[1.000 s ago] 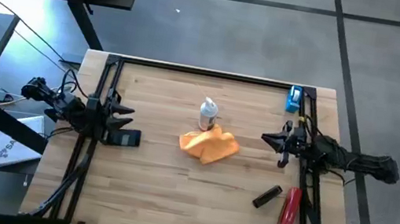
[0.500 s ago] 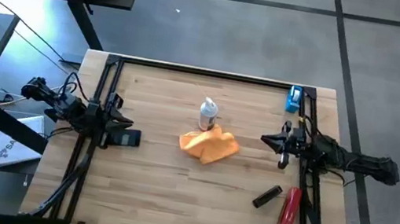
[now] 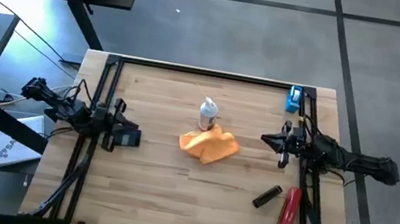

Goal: Apply microfiber cloth
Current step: Return to Home Position

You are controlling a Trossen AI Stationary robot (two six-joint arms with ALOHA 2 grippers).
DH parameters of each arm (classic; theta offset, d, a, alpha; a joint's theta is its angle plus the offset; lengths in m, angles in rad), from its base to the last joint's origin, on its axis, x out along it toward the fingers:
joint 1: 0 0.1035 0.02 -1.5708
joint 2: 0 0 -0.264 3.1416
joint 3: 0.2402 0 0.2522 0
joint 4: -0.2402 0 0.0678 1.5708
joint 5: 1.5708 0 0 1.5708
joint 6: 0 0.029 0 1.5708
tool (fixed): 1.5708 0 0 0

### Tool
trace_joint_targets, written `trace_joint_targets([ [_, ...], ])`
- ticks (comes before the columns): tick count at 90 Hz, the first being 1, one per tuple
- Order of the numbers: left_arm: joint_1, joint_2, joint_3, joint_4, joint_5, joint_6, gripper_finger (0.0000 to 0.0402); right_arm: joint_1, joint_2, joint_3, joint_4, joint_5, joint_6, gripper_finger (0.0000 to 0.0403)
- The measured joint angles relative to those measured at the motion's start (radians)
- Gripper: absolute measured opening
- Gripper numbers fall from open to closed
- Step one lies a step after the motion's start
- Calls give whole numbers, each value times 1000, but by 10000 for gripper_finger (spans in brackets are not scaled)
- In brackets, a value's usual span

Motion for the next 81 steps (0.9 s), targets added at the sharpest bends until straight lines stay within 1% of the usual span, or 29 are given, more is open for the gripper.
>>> trace_joint_targets([
  [14,0,0,0,-28,-9,9,0,0,0,0,0,1,-219,0],
  [24,0,0,0,-53,-9,-15,0,0,0,0,1,0,-297,0],
  [44,0,0,0,-64,-8,-24,0,0,0,0,1,0,-278,0],
  [65,0,0,0,-139,-9,-58,0,0,0,0,2,0,-256,0],
  [81,0,0,0,-131,-10,-50,0,0,0,0,2,0,-255,0],
])
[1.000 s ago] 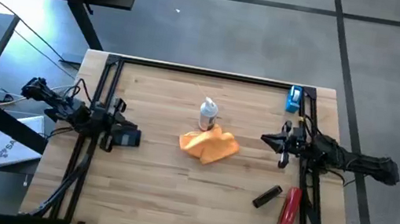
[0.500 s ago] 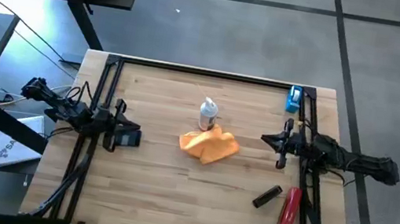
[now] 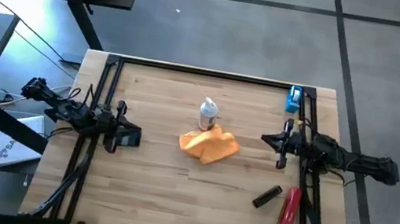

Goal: Apply microfiber cloth
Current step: Return to Home Position

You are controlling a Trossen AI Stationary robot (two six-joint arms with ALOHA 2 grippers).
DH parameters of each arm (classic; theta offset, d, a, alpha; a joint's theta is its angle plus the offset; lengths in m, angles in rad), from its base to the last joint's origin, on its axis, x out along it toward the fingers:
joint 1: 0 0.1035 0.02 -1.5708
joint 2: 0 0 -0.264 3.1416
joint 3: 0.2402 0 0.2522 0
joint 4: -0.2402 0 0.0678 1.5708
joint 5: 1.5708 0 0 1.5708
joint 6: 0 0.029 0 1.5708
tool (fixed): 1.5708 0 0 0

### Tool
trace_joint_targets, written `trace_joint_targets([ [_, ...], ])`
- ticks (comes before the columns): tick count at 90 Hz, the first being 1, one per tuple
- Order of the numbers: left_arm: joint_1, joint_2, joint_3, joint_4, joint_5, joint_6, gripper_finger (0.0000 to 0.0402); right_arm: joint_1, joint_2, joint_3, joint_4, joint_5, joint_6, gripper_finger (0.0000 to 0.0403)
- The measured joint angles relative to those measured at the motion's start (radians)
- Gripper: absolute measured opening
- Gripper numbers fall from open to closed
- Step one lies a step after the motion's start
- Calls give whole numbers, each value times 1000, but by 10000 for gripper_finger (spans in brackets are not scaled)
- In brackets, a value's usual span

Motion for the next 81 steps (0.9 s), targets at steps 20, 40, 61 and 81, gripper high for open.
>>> trace_joint_targets([
  [20,-1,0,0,49,-78,67,0,0,0,0,0,0,-2,0],
  [40,-8,-2,5,70,-117,87,0,0,0,0,0,0,-1,0],
  [61,-76,-2,80,-58,-100,80,0,0,0,0,0,0,-1,0],
  [81,-120,-2,134,-116,47,90,0,0,0,0,0,0,-2,0],
])
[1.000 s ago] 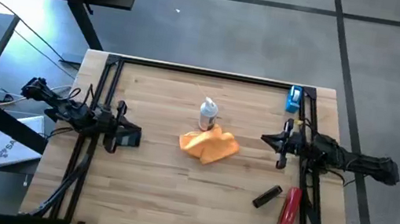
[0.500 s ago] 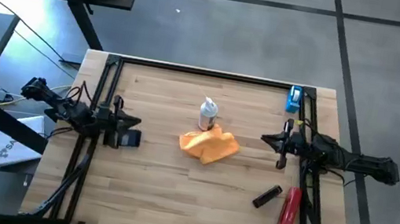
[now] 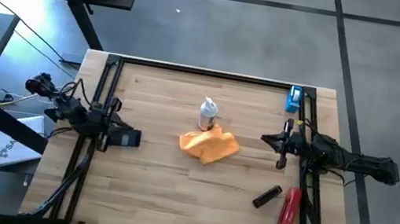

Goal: Apply microfiber cloth
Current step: Return to Home Position

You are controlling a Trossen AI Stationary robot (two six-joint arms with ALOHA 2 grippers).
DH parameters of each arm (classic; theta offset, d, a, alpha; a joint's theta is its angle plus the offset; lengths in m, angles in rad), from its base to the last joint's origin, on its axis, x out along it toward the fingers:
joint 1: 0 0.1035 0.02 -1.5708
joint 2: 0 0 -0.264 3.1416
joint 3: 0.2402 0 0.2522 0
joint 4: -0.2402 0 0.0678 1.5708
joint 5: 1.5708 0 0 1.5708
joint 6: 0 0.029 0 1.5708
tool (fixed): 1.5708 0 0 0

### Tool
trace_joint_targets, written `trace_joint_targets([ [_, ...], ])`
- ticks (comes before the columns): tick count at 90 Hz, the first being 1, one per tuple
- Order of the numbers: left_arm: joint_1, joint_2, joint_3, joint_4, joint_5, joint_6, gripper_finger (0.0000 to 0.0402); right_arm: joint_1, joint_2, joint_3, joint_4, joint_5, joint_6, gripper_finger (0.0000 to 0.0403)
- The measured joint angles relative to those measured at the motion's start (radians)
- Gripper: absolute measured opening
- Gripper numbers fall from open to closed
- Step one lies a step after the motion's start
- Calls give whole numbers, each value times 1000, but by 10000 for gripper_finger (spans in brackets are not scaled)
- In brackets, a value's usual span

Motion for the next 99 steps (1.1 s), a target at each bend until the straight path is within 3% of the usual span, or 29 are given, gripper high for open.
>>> trace_joint_targets([
  [21,0,0,-64,58,194,21,0,0,0,0,0,0,2,0],
  [36,44,0,-136,179,444,9,0,0,0,0,0,0,1,0],
  [48,131,1,-135,138,478,0,0,0,0,0,0,-1,2,0],
  [71,381,2,-135,151,675,-28,0,0,0,0,0,-1,0,0],
  [84,501,2,-135,127,681,-53,0,0,0,0,0,-1,-1,0],
  [99,560,2,-135,126,664,-70,0,0,0,0,0,-1,-1,0],
])
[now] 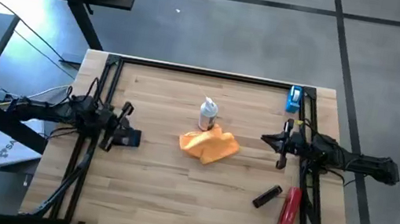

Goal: Apply microfiber cloth
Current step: Return to Home Position

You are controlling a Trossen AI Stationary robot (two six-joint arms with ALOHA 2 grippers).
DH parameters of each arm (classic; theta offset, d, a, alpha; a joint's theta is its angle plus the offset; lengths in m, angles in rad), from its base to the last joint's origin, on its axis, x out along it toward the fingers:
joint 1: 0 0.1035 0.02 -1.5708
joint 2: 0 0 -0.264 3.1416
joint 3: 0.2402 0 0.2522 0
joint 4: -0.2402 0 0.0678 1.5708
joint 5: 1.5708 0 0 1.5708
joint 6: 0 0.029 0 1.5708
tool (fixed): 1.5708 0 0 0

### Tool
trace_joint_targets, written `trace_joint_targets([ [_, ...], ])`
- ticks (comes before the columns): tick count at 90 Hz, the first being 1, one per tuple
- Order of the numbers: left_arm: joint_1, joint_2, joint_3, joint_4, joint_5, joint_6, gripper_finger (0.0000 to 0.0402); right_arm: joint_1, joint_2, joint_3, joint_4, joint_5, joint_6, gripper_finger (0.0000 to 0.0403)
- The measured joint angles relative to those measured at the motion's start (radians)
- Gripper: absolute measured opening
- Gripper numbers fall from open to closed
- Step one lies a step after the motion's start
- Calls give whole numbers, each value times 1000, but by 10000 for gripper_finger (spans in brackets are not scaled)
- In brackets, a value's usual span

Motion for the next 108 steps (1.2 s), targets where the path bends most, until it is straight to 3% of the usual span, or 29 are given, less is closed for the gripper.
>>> trace_joint_targets([
  [26,57,6,0,-15,-2,16,0,0,0,0,0,0,2,0],
  [50,59,7,0,-28,-71,43,0,0,0,0,0,0,-7,0],
  [108,58,7,0,-30,-73,42,0,0,0,0,0,0,-8,0],
])
